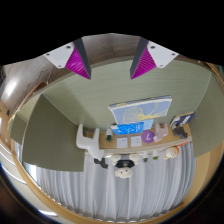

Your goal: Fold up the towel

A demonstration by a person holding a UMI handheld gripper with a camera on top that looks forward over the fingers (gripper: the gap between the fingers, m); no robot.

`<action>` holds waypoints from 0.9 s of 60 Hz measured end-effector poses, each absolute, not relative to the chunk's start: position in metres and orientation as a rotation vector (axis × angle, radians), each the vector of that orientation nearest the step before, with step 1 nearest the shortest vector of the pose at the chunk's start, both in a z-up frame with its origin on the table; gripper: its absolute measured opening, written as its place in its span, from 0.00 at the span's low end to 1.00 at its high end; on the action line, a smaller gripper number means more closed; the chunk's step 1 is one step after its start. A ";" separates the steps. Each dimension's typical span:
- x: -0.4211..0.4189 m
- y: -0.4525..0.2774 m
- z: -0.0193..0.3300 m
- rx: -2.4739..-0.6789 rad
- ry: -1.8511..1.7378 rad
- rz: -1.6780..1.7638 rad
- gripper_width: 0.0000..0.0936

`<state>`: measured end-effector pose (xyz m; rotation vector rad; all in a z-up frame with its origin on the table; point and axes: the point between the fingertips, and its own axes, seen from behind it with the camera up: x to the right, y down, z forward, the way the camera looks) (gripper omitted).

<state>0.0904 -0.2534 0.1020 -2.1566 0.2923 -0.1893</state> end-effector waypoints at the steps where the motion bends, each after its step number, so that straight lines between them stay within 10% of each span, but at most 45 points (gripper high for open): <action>1: 0.080 -0.247 0.097 -2.166 0.279 -0.178 0.84; 43: -0.168 0.076 -0.001 -2.315 -0.081 0.019 0.81; 54: -0.161 0.087 -0.013 -2.329 -0.101 -0.054 0.37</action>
